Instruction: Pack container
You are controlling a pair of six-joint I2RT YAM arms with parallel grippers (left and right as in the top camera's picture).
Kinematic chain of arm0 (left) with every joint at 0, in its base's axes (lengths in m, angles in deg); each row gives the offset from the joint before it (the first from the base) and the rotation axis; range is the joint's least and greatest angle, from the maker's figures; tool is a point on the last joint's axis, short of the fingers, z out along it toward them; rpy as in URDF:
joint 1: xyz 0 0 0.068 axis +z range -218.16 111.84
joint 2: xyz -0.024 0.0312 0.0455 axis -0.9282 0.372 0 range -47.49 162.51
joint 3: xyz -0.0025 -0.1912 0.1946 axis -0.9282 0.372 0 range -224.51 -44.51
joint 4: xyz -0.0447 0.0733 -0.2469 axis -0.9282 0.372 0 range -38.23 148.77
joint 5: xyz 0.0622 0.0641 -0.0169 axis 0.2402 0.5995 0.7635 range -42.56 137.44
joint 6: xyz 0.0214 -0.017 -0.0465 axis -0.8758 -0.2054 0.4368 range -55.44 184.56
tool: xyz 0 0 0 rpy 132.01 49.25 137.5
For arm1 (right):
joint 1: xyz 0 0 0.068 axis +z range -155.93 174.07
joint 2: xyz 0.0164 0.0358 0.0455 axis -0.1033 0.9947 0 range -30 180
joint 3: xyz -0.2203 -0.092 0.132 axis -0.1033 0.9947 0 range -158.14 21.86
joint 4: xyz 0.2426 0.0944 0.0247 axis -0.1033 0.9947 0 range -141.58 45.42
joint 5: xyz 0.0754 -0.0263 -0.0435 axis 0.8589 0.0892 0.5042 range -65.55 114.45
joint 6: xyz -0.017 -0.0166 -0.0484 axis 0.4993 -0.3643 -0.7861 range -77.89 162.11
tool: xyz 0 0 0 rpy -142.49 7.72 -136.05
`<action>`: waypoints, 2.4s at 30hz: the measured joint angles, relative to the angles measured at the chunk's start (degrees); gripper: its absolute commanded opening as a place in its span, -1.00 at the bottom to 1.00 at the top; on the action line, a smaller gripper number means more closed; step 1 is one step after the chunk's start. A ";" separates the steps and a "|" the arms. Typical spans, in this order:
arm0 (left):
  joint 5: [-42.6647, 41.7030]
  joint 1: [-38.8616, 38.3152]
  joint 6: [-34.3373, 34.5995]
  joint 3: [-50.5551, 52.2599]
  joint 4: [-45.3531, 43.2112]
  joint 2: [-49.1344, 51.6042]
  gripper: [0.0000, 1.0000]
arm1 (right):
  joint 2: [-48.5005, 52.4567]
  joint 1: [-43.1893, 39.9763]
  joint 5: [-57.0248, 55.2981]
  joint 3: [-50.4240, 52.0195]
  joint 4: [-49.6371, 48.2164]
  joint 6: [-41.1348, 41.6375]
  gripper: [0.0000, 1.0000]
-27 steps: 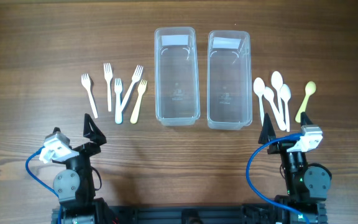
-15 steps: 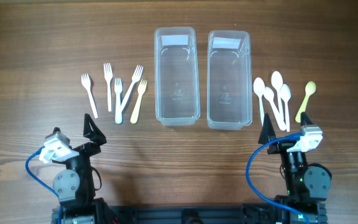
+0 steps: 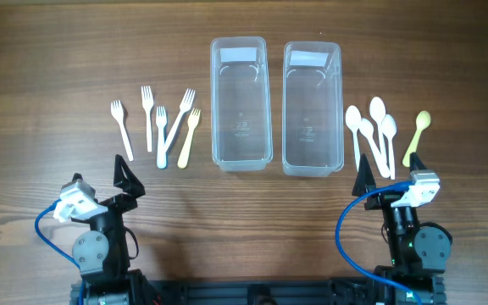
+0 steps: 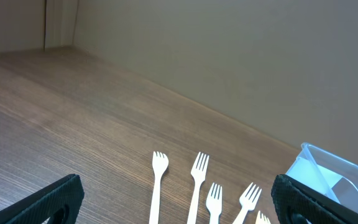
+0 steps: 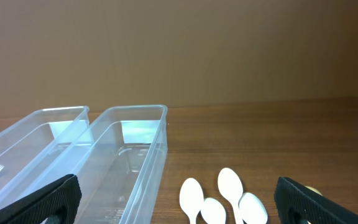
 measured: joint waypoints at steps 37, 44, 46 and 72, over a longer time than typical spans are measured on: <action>-12.94 0.02 0.42 -0.09 -0.02 0.00 0.99 | 10.12 0.00 9.66 -16.31 18.88 -4.90 0.99; -20.17 0.02 4.04 -8.76 12.79 3.72 0.99 | 35.87 0.00 9.90 -38.16 33.35 -5.79 1.00; -20.39 0.02 3.23 -12.92 17.66 6.67 0.99 | 41.55 0.00 9.88 -44.35 37.35 -5.97 1.00; -14.43 0.02 -4.00 -49.51 42.47 60.94 0.99 | 89.02 -1.62 0.72 -74.47 57.13 -2.64 0.89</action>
